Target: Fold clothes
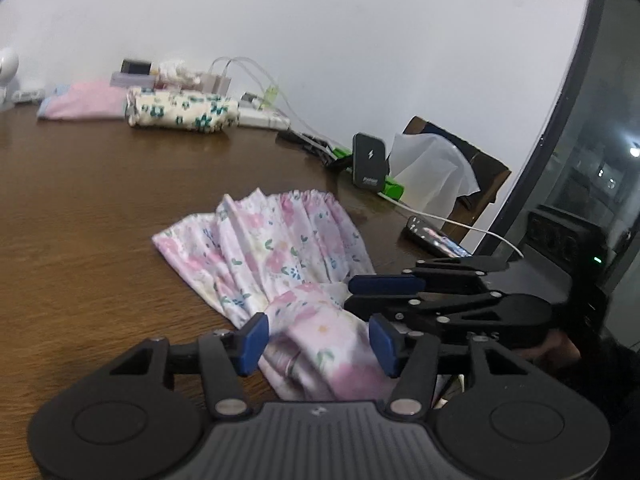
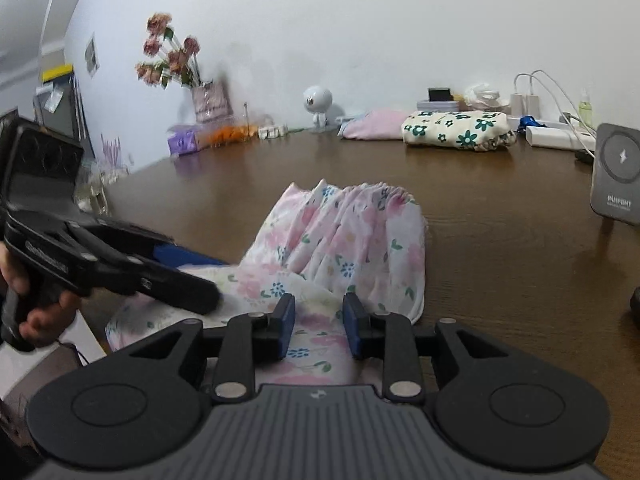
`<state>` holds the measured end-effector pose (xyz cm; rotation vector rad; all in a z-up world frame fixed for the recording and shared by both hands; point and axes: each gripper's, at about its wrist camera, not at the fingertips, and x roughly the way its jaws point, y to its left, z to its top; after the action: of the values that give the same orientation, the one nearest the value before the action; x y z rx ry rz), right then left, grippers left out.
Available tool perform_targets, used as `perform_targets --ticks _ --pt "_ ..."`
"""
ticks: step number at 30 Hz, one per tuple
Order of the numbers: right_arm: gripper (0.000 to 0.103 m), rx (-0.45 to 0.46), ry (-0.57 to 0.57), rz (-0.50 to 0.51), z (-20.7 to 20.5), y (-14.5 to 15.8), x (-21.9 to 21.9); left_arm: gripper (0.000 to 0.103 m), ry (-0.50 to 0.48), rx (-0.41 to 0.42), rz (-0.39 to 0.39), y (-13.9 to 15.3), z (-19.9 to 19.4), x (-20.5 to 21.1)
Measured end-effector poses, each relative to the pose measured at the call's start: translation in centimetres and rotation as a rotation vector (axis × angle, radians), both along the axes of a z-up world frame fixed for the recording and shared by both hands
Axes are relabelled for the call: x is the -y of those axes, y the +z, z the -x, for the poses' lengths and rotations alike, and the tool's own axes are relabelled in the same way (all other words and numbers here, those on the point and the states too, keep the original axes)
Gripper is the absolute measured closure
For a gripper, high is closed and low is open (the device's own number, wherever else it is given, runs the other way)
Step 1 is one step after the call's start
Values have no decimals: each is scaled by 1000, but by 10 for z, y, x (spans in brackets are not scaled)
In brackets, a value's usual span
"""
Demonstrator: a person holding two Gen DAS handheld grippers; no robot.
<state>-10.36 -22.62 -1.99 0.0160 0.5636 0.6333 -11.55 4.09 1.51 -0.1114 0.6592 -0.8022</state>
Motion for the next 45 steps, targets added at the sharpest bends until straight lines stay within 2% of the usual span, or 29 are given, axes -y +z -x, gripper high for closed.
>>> perform_targets --ticks 1,2,4,6,9,12,14,17,19,21,24,26,28,29,30,31,34,37,40,41,42,45 --pt "76 -11 5 9 -1 1 0 33 -4 28 3 7 5 -2" --pt "76 -23 9 17 -2 2 -1 23 -26 78 -27 13 15 -2" --pt "76 -46 15 32 -3 5 -1 18 -80 186 -103 26 36 1" --pt "76 -59 24 39 -3 7 -1 17 -177 319 -199 31 59 8" --pt "76 -76 46 16 -4 6 3 16 -286 525 -352 19 90 24" --pt "76 -101 70 -16 -1 6 8 16 -412 693 -529 -8 113 46" --pt "76 -106 81 -17 6 7 7 16 -514 789 -602 -28 126 54" --pt "76 -100 101 1 17 8 3 16 -577 881 -687 -50 129 58" --pt "76 -104 116 2 23 9 3 16 -563 936 -752 -61 127 60" --pt "76 -101 131 1 27 9 4 16 -544 962 -776 -67 123 61" --pt "76 -89 151 -3 32 8 5 25 -538 911 -738 -65 111 61" --pt "73 -86 186 12 31 11 7 44 -522 845 -692 -58 99 59" --pt "51 -35 242 33 40 19 11 45 -526 761 -651 -48 87 57" --pt "27 32 290 40 51 25 15 45 -534 722 -637 -44 81 56" --pt "8 111 344 40 65 31 20 45 -541 684 -622 -40 76 55" --pt "0 181 402 45 79 35 23 45 -548 646 -607 -35 70 54" --pt "0 270 518 209 99 32 16 45 -555 549 -553 -28 52 52" --pt "3 390 562 405 105 15 2 46 -572 475 -520 -21 44 57" --pt "12 471 582 485 100 2 -7 52 -603 401 -479 -13 43 55" --pt "18 477 600 478 97 1 -9 59 -619 371 -460 -9 43 53" --pt "30 467 623 465 93 1 -10 62 -637 341 -442 -5 43 50" --pt "56 347 694 375 79 6 -7 67 -659 258 -404 5 47 45"
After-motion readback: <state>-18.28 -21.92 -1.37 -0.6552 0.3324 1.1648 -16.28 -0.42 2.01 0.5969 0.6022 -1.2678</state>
